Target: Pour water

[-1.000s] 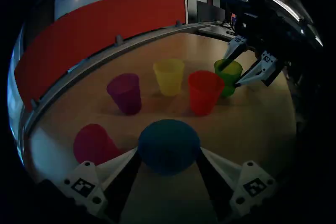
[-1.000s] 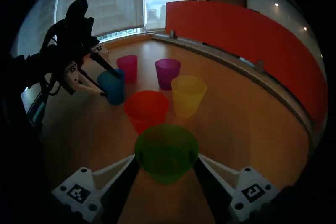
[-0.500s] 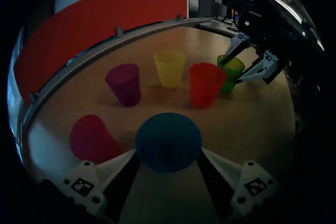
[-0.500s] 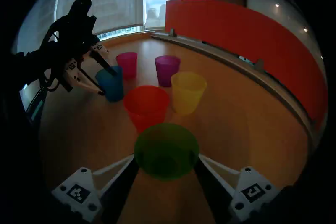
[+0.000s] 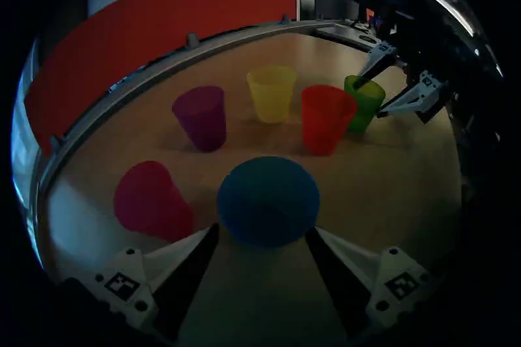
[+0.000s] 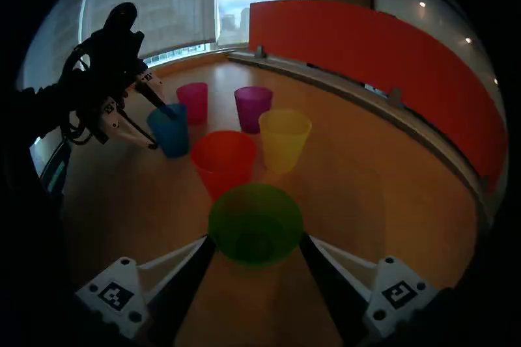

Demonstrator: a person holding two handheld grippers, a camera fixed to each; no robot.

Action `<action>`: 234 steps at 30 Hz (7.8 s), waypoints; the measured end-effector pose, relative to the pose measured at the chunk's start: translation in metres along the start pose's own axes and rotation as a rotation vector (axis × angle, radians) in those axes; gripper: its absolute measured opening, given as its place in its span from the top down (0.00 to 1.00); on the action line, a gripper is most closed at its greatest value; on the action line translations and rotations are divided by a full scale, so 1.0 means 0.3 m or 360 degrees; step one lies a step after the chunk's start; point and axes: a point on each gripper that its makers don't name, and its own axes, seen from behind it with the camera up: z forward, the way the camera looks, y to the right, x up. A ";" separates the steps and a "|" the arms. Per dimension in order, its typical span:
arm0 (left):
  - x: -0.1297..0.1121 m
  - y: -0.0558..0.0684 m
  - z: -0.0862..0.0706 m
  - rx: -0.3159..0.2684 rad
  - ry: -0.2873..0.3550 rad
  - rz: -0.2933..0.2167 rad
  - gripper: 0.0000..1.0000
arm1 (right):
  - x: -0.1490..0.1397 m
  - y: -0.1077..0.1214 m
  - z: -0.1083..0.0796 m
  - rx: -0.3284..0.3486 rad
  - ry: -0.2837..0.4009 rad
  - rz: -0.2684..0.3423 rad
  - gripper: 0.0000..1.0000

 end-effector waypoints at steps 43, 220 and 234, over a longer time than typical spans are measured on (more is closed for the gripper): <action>0.022 -0.340 -0.562 0.1080 0.0858 -0.0444 0.02 | 0.087 0.282 -0.340 -0.0899 0.0736 0.0540 0.01; -0.088 -0.390 -0.491 0.1237 0.1183 -0.0625 0.02 | 0.074 0.325 -0.270 -0.1282 0.1086 0.0502 0.01; -0.088 -0.391 -0.491 0.1237 0.1183 -0.0625 0.02 | 0.073 0.324 -0.270 -0.1282 0.1086 0.0503 0.01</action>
